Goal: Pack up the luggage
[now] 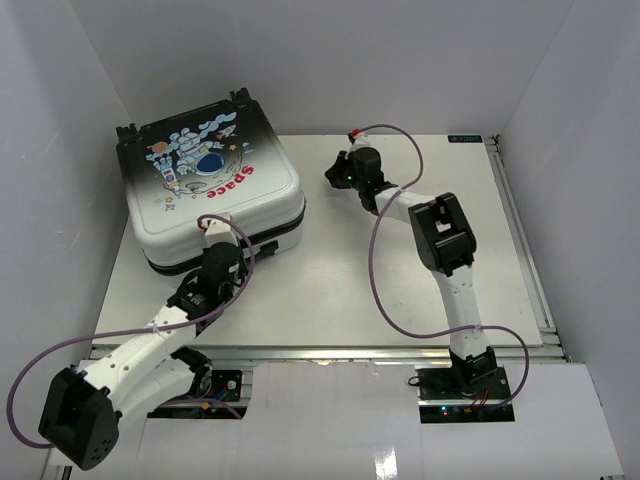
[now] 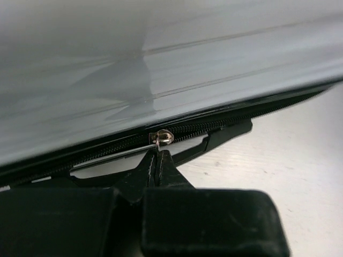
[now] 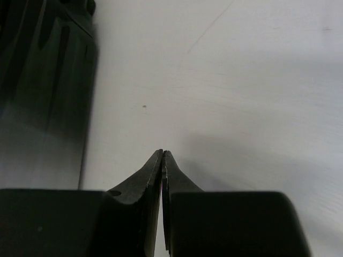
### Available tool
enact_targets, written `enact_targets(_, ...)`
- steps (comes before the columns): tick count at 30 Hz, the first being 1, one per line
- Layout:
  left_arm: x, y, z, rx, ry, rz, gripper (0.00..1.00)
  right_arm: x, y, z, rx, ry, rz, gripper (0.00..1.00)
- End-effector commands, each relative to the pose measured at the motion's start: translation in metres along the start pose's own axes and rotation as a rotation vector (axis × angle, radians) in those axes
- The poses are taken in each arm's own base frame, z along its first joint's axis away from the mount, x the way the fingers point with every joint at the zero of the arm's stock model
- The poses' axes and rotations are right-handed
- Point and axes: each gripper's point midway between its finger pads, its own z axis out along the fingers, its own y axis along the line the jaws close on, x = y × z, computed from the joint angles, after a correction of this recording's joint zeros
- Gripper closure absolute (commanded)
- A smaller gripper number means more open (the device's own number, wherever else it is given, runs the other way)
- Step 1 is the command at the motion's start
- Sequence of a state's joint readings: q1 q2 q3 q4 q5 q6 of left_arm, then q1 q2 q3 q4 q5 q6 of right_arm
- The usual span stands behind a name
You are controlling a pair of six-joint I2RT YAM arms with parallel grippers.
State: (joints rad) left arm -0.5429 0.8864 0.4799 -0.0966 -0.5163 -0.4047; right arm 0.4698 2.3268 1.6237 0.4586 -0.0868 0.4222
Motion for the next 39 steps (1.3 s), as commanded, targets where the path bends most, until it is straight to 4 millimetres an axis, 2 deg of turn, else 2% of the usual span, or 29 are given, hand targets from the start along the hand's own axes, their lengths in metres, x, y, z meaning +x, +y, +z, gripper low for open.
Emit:
enact_targets(1, -0.12, 0.012, -0.028, -0.049, -0.396, -0.234, 1.0, 0.034, 0.075, 0.029, -0.178, 0.122, -0.01, 0.92)
enact_targets(4, -0.12, -0.033, -0.021, 0.163, -0.348, -0.202, 1.0, 0.059, 0.109, 0.041, -0.207, 0.137, -0.103, 0.92)
enact_targets(6, -0.112, -0.068, -0.022, 0.348, -0.31, -0.162, 1.0, 0.082, 0.125, 0.047, -0.22, 0.195, -0.146, 0.92)
enact_targets(9, -0.107, -0.099, -0.019, 0.482, -0.273, -0.117, 1.0, 0.087, 0.148, 0.045, -0.306, 0.193, -0.156, 0.92)
enact_targets(11, -0.108, -0.123, -0.025, 0.597, -0.26, -0.082, 1.0, 0.098, 0.162, 0.04, -0.358, 0.217, -0.148, 0.92)
enact_targets(14, -0.11, -0.146, -0.035, 0.713, -0.263, -0.051, 1.0, 0.119, 0.189, 0.03, -0.442, 0.261, -0.165, 0.92)
enact_targets(16, -0.113, -0.166, -0.044, 0.798, -0.266, 0.001, 1.0, 0.135, 0.2, 0.025, -0.462, 0.282, -0.178, 0.92)
enact_targets(18, -0.107, -0.176, -0.039, 0.811, -0.242, 0.036, 1.0, 0.159, 0.208, 0.018, -0.48, 0.314, -0.181, 0.92)
enact_targets(20, -0.109, -0.186, -0.039, 0.829, -0.248, 0.06, 1.0, 0.178, 0.216, 0.014, -0.498, 0.336, -0.17, 0.92)
enact_targets(27, -0.097, -0.22, -0.02, 0.853, -0.181, 0.137, 1.0, 0.216, 0.235, 0.003, -0.521, 0.386, -0.187, 0.92)
enact_targets(33, -0.095, -0.246, -0.008, 0.864, -0.166, 0.172, 1.0, 0.242, 0.251, -0.007, -0.563, 0.413, -0.191, 0.92)
enact_targets(39, -0.101, -0.282, 0.0, 0.886, -0.171, 0.215, 1.0, 0.245, 0.263, -0.012, -0.584, 0.41, -0.205, 0.92)
